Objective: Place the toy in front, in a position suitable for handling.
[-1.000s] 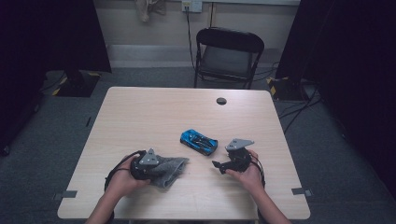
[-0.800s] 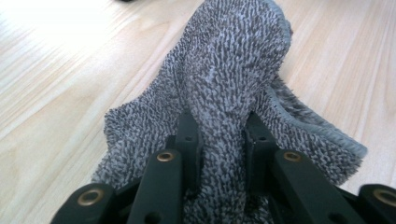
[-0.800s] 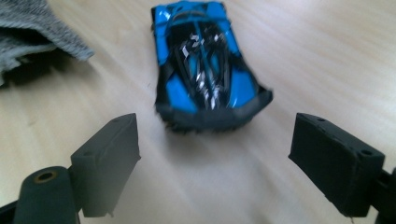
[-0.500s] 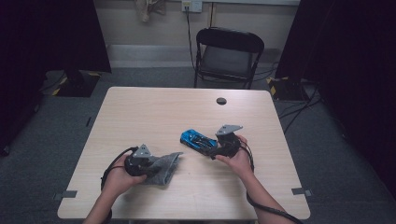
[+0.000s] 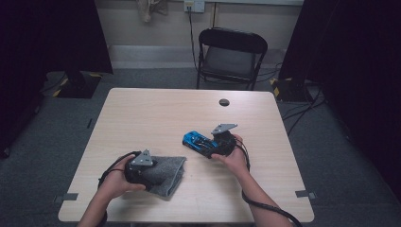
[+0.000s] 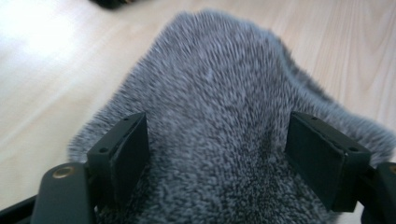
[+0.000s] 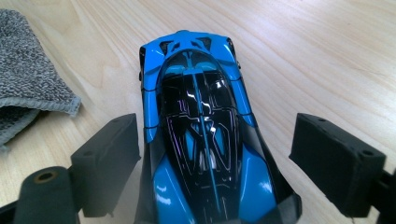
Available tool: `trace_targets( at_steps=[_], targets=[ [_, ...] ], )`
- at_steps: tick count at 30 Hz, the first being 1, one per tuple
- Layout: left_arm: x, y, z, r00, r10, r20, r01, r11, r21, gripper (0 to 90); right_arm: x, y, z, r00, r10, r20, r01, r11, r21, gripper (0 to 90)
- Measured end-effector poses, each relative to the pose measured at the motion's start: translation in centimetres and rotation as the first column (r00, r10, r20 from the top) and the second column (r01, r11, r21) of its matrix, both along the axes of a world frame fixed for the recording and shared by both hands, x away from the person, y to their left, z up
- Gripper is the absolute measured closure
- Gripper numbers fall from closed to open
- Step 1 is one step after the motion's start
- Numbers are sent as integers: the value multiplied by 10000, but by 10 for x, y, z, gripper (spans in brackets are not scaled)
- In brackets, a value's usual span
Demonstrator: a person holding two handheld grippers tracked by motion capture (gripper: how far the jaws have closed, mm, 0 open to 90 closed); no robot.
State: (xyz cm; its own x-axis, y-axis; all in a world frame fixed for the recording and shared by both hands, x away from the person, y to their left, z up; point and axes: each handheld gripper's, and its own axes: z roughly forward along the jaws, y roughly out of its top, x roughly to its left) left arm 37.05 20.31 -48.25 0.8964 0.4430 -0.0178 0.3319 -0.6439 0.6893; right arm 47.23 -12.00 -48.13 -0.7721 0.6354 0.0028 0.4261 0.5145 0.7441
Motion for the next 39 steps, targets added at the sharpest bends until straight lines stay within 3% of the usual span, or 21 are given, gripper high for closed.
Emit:
trace_targets(
  at_steps=[7,15,21,25,27,33,37,39],
  targets=[
    [0,-2,-4,9999,134,79,-134,9999,-29,219,6,8,-9,9994,132,-317,-138,9997,-205,147],
    [-1,-2,-5,9997,225,108,-224,9997,-39,224,5,20,-17,9990,380,-220,-393,9971,-651,136],
    [-2,-1,-5,9993,314,193,-312,9995,-88,245,4,16,-22,9996,242,-155,-244,9996,-135,140],
    [-1,-1,-5,9988,415,244,-416,9991,13,298,4,14,-22,9994,317,-123,-319,9994,-137,171],
    [-2,-1,-5,9986,470,246,-469,9989,-20,302,4,13,-21,9995,295,-112,-297,9994,-147,222],
    [-2,0,-5,9983,528,248,-525,9985,-124,314,4,12,-20,9990,418,-171,-421,9990,-163,245],
    [-2,0,-5,9985,492,238,-490,9988,-75,314,4,14,-17,9992,371,-174,-378,9984,-414,222],
    [-1,0,-5,9986,494,206,-492,9987,-94,314,6,15,-14,9997,176,-148,-183,9987,-479,152]
  ],
)
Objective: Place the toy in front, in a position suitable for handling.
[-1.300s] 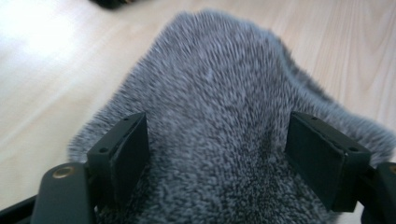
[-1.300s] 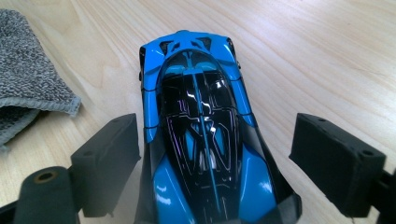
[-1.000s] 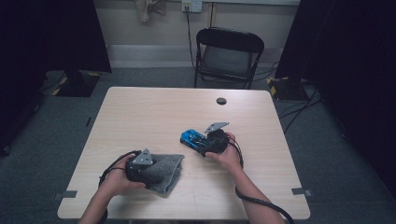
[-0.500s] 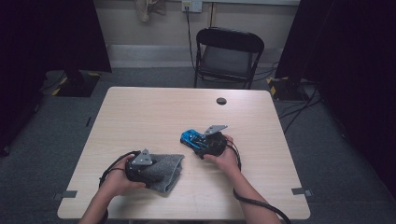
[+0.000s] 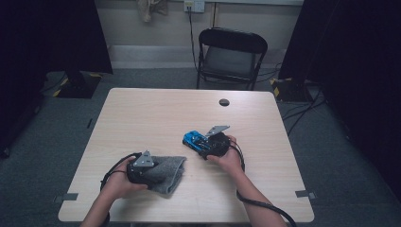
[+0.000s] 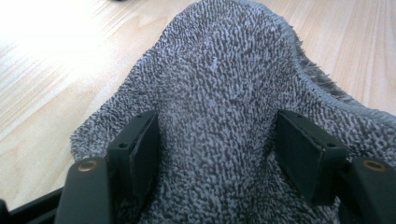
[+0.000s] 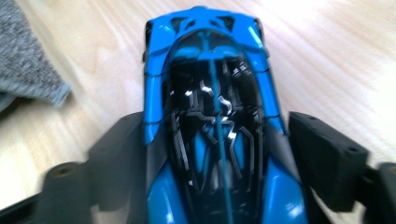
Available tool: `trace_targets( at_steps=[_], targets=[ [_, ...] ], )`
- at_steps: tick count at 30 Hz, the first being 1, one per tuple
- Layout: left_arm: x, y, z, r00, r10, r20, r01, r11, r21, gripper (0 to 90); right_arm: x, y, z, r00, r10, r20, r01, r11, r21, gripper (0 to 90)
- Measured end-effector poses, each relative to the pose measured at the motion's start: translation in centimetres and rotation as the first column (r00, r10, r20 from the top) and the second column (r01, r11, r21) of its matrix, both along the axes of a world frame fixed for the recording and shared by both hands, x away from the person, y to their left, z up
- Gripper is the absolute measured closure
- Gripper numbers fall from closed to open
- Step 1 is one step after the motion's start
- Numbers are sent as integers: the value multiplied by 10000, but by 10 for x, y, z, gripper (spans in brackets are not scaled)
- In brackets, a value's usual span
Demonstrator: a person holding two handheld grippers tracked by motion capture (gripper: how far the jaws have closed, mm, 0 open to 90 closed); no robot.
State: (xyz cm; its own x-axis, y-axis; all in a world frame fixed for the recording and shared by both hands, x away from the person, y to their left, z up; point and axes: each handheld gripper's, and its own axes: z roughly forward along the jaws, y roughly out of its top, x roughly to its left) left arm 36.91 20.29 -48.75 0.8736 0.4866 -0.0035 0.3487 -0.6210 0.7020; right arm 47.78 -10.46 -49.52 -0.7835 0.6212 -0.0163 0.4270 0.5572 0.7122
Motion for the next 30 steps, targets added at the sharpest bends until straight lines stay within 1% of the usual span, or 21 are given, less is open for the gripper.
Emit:
trace_targets(
  at_steps=[1,3,4,7,8,9,10,11,12,13,15,16,18,20,22,23,26,30],
  targets=[
    [0,0,0,10000,10,-2,-10,10000,10,314,1,0,2,10000,-29,45,28,9999,118,157],
    [0,0,0,10000,6,-25,-6,10000,-17,314,4,1,5,9999,-101,-81,103,9995,291,149],
    [0,0,0,10000,26,6,-26,10000,-31,314,5,3,7,9999,-65,-141,70,9994,352,161],
    [0,0,-1,10000,37,-16,-37,9999,-117,314,9,8,8,9997,57,-238,-52,9997,231,168],
    [0,1,-1,10000,35,-22,-36,9999,-140,313,10,10,8,9994,89,-349,-81,9997,223,188],
    [-1,1,-1,10000,83,-40,-84,9997,-222,311,11,12,7,9993,165,-323,-158,9996,217,194],
    [-1,1,-1,10000,85,-33,-86,9997,-238,309,12,16,6,9992,195,-344,-190,9997,134,164],
    [-1,1,-1,10000,82,-28,-83,9996,-257,309,12,18,5,9995,153,-280,-154,9999,-10,154],
    [-1,1,-1,10000,84,-22,-85,9996,-262,309,13,19,4,9996,152,-238,-155,9998,-126,154],
    [-1,1,-1,10000,84,-21,-85,9996,-262,309,14,21,3,9993,222,-288,-229,9994,-271,157],
    [-1,1,-1,10000,51,-5,-52,9998,-187,309,14,23,1,9991,349,-226,-359,9985,-425,174],
    [-1,1,-1,10000,58,-4,-58,9998,-188,309,15,23,0,9989,407,-246,-419,9979,-495,161],
    [-1,1,-1,10000,36,-7,-36,9999,-166,309,17,23,-2,9988,299,-377,-308,9992,-241,148],
    [-1,1,-2,10000,55,38,-54,9998,-188,309,17,23,-4,9992,273,-289,-276,9996,-83,156],
    [-1,1,-2,10000,37,47,-36,9998,-181,309,17,22,-3,9991,365,-204,-364,9993,46,258],
    [-1,1,-2,10000,34,44,-33,9998,-186,310,17,22,-3,9986,494,-202,-494,9988,23,258],
    [-1,2,-2,10000,36,50,-35,9998,-188,310,17,22,-1,9984,477,-305,-480,9988,-82,259],
    [-1,2,-1,10000,56,39,-55,9998,-194,312,14,20,-2,9988,426,-234,-426,9991,-8,259]
  ],
)
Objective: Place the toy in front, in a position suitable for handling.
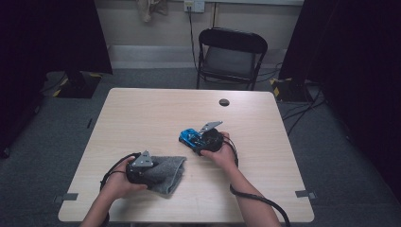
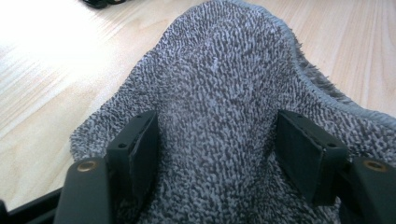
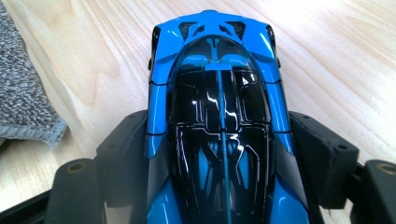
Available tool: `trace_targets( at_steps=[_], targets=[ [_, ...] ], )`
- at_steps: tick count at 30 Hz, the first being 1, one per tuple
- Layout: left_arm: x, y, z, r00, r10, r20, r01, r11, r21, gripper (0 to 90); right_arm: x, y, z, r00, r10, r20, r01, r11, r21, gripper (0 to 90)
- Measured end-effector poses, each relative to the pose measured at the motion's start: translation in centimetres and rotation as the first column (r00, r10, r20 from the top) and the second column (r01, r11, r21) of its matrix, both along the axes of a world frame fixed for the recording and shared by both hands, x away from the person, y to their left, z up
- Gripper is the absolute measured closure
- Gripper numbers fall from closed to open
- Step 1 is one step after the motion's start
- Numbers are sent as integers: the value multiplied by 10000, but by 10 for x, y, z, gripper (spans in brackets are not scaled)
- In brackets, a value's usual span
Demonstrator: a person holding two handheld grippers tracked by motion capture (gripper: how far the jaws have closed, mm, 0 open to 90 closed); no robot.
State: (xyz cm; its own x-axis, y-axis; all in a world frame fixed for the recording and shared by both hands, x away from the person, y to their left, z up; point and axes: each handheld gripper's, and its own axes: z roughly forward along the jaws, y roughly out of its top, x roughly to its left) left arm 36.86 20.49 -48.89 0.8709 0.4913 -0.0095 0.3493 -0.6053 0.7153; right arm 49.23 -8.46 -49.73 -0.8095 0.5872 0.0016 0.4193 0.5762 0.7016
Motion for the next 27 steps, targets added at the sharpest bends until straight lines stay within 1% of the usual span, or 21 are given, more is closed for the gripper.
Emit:
trace_targets(
  at_steps=[11,16,17,19,20,21,23,25,26,27],
  targets=[
    [0,0,0,10000,-8,31,8,10000,-56,312,-5,-6,0,9999,-115,1,115,9999,30,258],
    [0,1,0,10000,-7,4,7,10000,-71,312,-3,-4,1,9999,-43,-96,42,9999,-125,251],
    [0,1,0,10000,-20,-9,20,10000,-75,312,-3,-4,2,9999,-11,-114,9,9998,-186,239],
    [0,1,-1,10000,-13,-17,13,10000,-99,312,-2,-4,2,9999,-132,-23,131,9992,-374,166],
    [0,1,-1,10000,-21,-22,21,9999,-104,312,-2,-5,2,9998,-190,-23,189,9991,-377,156],
    [0,1,0,10000,-24,-22,23,9999,-100,312,-2,-6,3,9996,-289,-47,287,9991,-305,154],
    [0,1,0,10000,-35,-35,34,9999,-106,312,-1,-7,5,9996,-289,-51,289,9996,-27,150],
    [1,1,0,10000,-36,-40,35,9999,-94,311,0,-5,8,9995,-303,-39,303,9995,16,149],
    [0,1,0,10000,-28,-36,28,10000,-84,311,1,-4,9,9996,-246,-106,247,9997,68,148],
    [0,1,0,10000,-24,-30,24,10000,-83,311,2,0,11,9998,-182,-39,182,9998,7,149]
  ],
)
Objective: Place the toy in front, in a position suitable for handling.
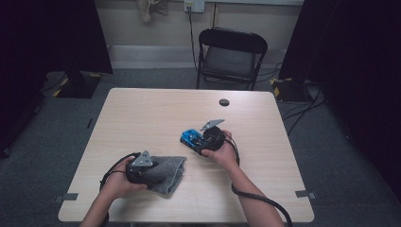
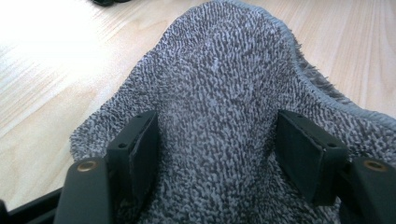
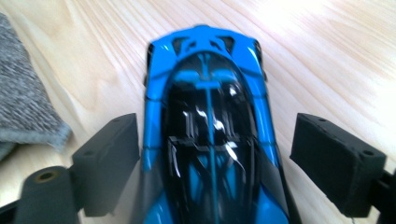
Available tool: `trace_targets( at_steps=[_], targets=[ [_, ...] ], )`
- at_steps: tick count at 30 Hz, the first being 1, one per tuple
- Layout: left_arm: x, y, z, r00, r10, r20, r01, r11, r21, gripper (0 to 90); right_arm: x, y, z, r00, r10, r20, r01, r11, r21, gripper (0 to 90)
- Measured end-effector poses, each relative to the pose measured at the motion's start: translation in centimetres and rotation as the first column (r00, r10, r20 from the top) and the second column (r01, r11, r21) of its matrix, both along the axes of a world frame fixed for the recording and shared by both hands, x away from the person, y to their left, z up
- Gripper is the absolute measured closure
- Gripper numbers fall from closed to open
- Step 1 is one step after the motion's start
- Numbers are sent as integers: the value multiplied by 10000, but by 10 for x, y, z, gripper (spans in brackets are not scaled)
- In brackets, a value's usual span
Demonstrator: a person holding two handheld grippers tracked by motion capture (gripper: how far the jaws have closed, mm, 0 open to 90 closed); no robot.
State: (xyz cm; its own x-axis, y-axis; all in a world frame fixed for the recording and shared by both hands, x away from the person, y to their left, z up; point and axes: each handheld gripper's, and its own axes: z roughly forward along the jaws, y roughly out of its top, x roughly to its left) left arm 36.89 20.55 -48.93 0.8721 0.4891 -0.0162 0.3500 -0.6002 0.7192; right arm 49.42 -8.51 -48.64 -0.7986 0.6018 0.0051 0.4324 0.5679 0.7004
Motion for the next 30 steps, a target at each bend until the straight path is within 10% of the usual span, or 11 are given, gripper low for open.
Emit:
trace_targets(
  at_steps=[21,30],
  targets=[
    [0,3,-1,10000,53,37,-53,9998,-174,339,0,6,-9,9994,-245,-261,237,9993,-306,185],
    [2,3,11,9931,1033,-560,-1020,9944,260,749,-3,2,4,9992,-305,-250,298,9992,-279,186]
  ],
)
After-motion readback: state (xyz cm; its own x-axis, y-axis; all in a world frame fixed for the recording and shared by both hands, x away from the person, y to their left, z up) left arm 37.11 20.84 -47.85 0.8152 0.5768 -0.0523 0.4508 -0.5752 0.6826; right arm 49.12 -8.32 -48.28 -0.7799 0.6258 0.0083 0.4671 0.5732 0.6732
